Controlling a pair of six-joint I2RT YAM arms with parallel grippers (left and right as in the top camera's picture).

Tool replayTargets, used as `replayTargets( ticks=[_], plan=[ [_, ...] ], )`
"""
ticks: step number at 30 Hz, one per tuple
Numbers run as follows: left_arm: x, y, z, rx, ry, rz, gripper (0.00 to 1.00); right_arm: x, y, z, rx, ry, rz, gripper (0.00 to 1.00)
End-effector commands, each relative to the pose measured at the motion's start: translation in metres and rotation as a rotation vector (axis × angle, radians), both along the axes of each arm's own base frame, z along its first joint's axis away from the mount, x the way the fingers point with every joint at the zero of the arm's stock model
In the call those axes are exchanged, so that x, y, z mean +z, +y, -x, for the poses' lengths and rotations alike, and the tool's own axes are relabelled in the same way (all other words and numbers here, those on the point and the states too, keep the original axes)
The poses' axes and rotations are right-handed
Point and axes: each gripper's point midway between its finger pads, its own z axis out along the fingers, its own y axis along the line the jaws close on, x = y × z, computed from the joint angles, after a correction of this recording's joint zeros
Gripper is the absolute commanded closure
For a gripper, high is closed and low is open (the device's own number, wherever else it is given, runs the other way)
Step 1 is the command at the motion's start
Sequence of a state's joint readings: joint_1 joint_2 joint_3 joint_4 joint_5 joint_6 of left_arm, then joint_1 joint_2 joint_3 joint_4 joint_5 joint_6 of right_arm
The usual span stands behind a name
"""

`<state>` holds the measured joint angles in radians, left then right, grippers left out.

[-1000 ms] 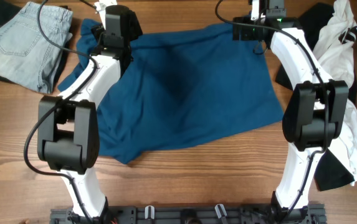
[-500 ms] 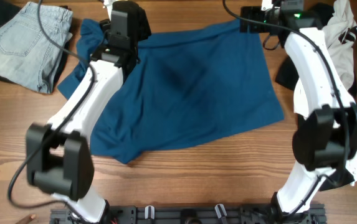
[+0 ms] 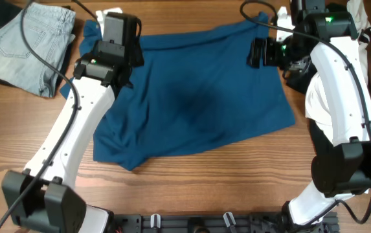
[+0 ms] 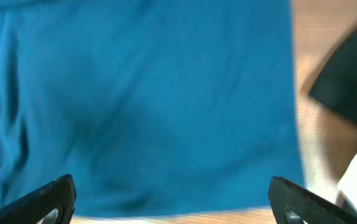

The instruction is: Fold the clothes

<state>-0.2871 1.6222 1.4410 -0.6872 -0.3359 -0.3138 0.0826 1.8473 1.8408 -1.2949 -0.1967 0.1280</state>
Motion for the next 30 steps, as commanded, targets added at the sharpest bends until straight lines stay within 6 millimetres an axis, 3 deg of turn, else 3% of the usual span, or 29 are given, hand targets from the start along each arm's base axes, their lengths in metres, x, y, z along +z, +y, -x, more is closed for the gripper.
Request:
replayTargets(
  ticks=[1,7,9,13,14,19,22,26,28,30],
  plan=[
    [-0.047,-0.016,0.010,-0.055,0.170,0.041,0.85,0.003,0.020,0.012,0.013,0.045,-0.069,0.00],
    [-0.110,-0.036,0.027,-0.119,0.390,0.111,0.88,0.001,0.043,0.035,0.079,0.113,-0.064,0.00],
    [-0.126,-0.042,0.031,-0.133,0.443,0.134,0.94,0.003,0.047,0.040,0.089,0.120,-0.063,0.00],
    [-0.154,-0.050,0.043,-0.150,0.551,0.169,0.91,0.008,0.046,0.047,0.084,0.131,-0.064,0.00],
    [-0.157,-0.049,0.044,-0.148,0.562,0.167,0.87,0.008,0.046,0.048,0.089,0.131,-0.062,0.00],
    [-0.162,-0.050,0.051,-0.126,0.599,0.187,0.85,0.007,0.046,0.052,0.115,0.141,-0.055,0.00],
    [-0.163,-0.050,0.056,-0.127,0.619,0.190,0.64,0.007,0.046,0.052,0.115,0.142,-0.055,0.00],
    [-0.163,-0.049,0.060,-0.124,0.637,0.187,0.61,0.007,0.046,0.052,0.115,0.139,-0.055,0.00],
    [-0.163,-0.050,0.060,-0.126,0.634,0.191,0.66,0.007,0.046,0.051,0.116,0.137,-0.055,0.00],
    [-0.163,-0.051,0.058,-0.128,0.626,0.193,0.61,0.007,0.046,0.050,0.118,0.132,-0.055,0.00]
  ],
)
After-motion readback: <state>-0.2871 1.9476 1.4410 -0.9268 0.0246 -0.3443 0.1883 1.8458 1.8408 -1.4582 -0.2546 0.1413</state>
